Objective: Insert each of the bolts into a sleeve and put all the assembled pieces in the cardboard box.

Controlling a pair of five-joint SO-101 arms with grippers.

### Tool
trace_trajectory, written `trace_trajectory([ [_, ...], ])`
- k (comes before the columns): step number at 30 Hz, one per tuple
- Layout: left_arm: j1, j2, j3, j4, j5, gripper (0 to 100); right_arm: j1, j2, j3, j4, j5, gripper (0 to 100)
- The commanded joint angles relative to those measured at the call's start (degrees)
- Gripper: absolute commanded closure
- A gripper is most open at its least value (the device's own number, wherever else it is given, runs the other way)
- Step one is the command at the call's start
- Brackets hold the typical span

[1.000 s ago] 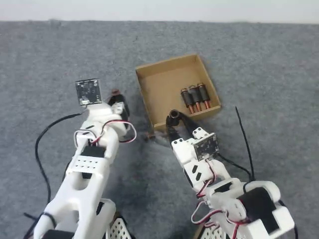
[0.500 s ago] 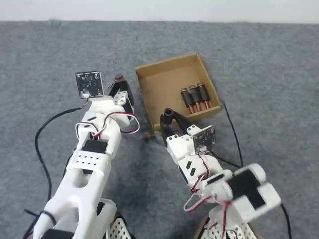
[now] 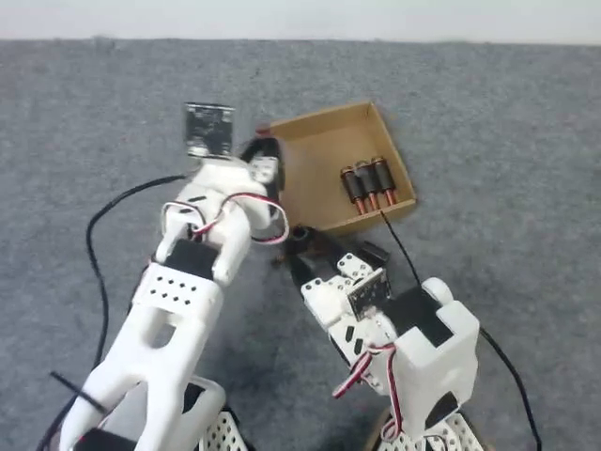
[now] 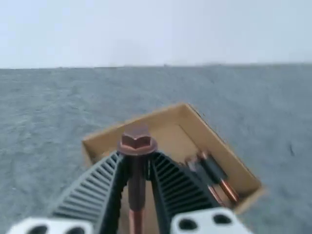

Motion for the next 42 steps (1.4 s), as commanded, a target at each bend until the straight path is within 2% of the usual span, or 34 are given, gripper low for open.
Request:
trace_trajectory([
  [1, 3.4, -2.8, -3.1, 0.7, -1.3, 99, -0.7, -0.6, 0.4, -1.9, 1.1, 99.2],
  [14, 11.9, -20.9, 7.3, 0.5, -1.2, 99, -0.9, -1.5, 2.5, -3.0, 1.1, 99.2],
  [20, 13.0, -20.6, 8.0, 0.5, -1.1, 99, -0.6, -3.9, 3.8, -2.9, 1.0, 99.2],
  [25, 12.6, -20.6, 8.1, 0.8, 4.7, 99, -0.3, -3.9, 3.6, -2.9, 1.0, 99.2],
  [33, 12.6, -20.7, 10.7, 0.8, 4.6, 99, 2.6, -3.9, 2.9, -2.9, 1.1, 99.2],
  [42, 12.6, -20.7, 13.1, 0.4, 4.5, 99, 2.7, -4.2, 2.9, -2.9, 1.1, 99.2],
])
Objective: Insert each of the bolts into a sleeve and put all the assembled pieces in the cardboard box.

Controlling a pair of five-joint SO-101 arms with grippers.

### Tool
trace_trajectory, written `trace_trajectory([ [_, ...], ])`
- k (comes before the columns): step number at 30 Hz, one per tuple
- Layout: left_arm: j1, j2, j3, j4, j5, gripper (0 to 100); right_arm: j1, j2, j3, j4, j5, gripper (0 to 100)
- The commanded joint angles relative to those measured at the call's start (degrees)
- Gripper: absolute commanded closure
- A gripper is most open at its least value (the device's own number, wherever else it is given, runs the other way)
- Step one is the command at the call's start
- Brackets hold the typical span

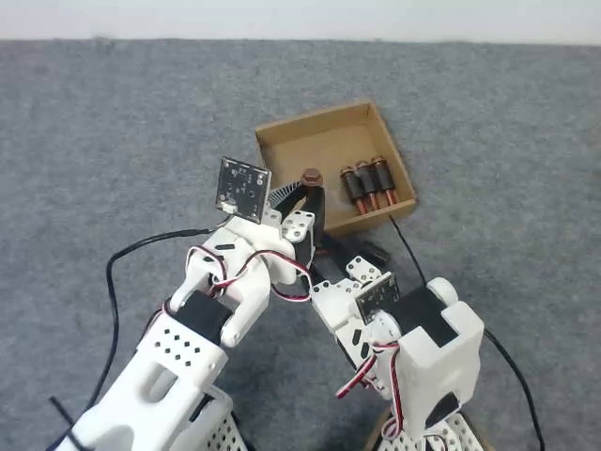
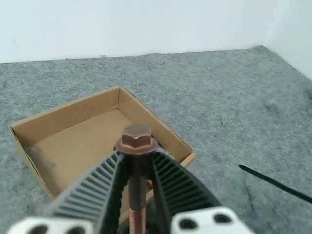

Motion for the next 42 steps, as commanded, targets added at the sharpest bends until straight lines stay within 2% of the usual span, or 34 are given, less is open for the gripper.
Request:
trace_trajectory([
  [1, -0.1, -2.5, -0.9, -0.4, 0.8, 99, 0.7, -3.6, 0.3, -1.5, 0.9, 99.2],
  [9, -0.1, -2.5, 0.3, -1.5, 0.7, 99, 0.7, -3.6, 0.4, -1.5, 0.9, 99.2],
  [16, -0.1, -2.5, 10.1, -17.8, 0.8, 99, 1.7, -3.6, 0.3, -1.5, 0.9, 99.2],
  [24, 0.4, -2.5, 11.0, -16.1, 0.7, 99, 2.0, -3.6, 0.4, -1.5, 1.1, 99.2],
  [29, 0.4, -2.5, 12.0, -13.7, -3.5, 99, 2.0, -3.6, 0.4, -1.5, 1.1, 99.2],
  [42, 1.1, -2.5, 13.6, -13.5, -3.6, 99, 4.2, -3.6, -0.5, -1.5, 1.1, 99.2],
])
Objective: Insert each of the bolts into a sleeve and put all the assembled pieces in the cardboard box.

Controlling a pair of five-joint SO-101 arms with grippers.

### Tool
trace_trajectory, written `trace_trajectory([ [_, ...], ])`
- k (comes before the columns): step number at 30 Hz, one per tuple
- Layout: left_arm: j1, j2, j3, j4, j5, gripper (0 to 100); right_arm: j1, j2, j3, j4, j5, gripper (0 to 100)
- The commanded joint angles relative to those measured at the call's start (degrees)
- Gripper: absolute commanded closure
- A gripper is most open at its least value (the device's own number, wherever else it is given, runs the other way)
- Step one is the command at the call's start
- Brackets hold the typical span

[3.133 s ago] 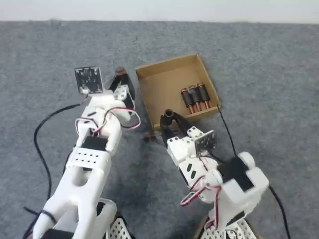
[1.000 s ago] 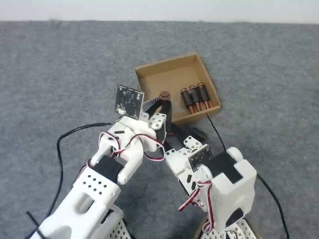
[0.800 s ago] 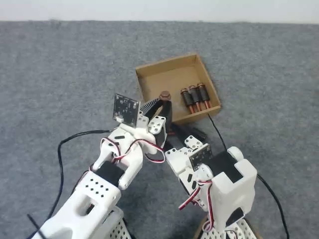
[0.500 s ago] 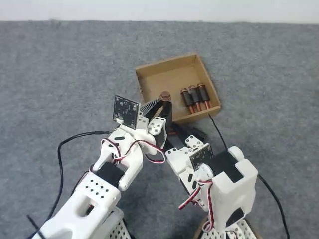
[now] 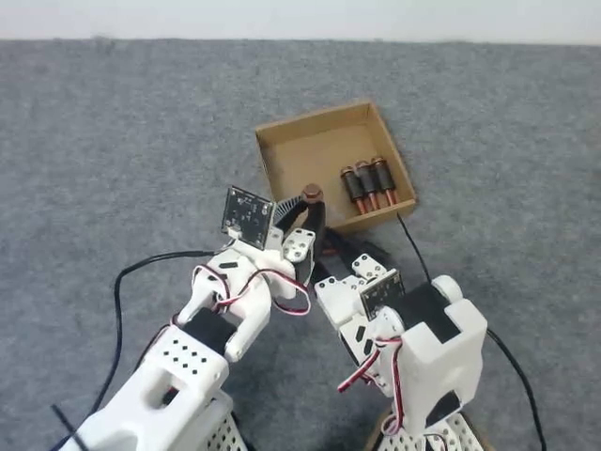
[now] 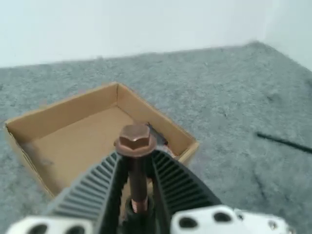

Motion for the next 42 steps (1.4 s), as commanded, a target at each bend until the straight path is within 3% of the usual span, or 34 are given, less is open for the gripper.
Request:
trace_trajectory([
  [1, 1.7, -1.9, 1.2, 0.6, -0.9, 99, 1.7, -3.7, -0.5, -1.5, 1.1, 99.2],
  [5, 5.0, -8.9, 5.4, 0.6, -0.9, 99, 1.7, -3.8, -0.6, 0.3, 1.1, 99.2],
  [13, 1.4, -18.8, 8.8, 5.3, -0.7, 99, 1.6, -3.8, -0.4, 0.3, 1.1, 99.2],
  [22, 1.7, -14.7, 9.8, 4.8, -0.7, 99, 1.3, -3.8, 0.6, -1.4, 1.2, 99.2],
  [36, 1.7, -1.6, 9.8, -7.8, -0.5, 99, 1.3, -3.8, 0.6, -1.4, 1.2, 99.2],
  [42, 2.0, -0.7, 9.7, -9.1, -0.6, 98, 1.5, -3.8, 0.4, -1.4, 1.2, 99.2],
])
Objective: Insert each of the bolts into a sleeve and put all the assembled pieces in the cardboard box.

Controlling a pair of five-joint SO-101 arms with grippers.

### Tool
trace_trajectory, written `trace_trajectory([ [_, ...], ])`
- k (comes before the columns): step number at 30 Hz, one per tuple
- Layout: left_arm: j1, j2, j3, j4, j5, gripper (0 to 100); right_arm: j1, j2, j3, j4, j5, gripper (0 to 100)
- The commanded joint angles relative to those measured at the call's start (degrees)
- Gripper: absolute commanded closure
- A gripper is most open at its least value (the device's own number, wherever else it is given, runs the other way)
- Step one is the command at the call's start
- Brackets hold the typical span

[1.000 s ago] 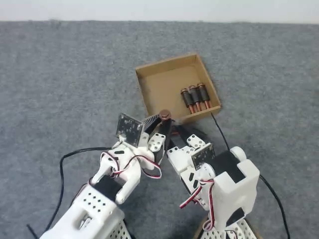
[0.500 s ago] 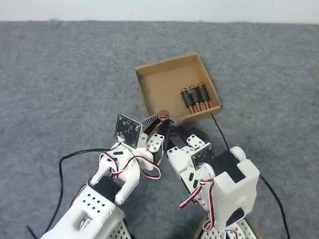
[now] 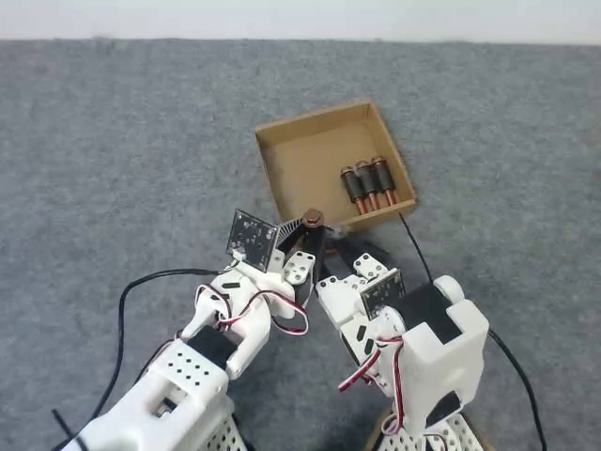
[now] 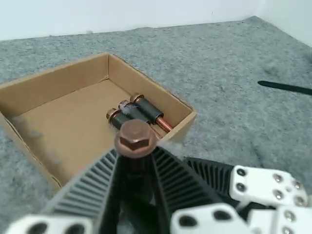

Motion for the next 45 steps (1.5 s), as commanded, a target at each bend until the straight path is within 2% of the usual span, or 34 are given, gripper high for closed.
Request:
trace_trajectory([
  [1, 0.5, 0.6, -0.9, -1.3, -0.5, 98, 1.4, -3.5, 0.4, -1.7, 1.0, 99.2],
  [10, 1.3, 0.9, -0.7, -1.2, -0.4, 84, 1.4, -3.5, 0.4, -1.7, 1.0, 99.2],
  [18, 1.1, 0.9, -0.7, -1.2, -0.5, 84, 1.4, -3.5, 0.4, -1.7, 1.0, 99.2],
  [24, -4.0, 0.8, -0.7, -1.2, -0.6, 84, 1.4, -3.5, 0.4, -1.7, 1.0, 99.2],
  [31, -3.9, 0.5, -0.7, -1.2, -0.4, 84, 1.4, -3.5, 0.4, -1.7, 1.0, 99.2],
  [39, 2.5, 0.2, -1.8, -1.2, -0.4, 84, 1.4, -3.5, -0.1, -1.2, 1.0, 99.2],
  [42, 2.9, -2.1, -2.7, -1.0, -0.4, 84, 2.2, -3.5, -0.4, -1.4, 0.9, 99.2],
  [45, 2.8, -6.1, -3.6, 3.1, -0.5, 84, 2.8, -3.5, -0.4, -1.4, 0.8, 99.2],
])
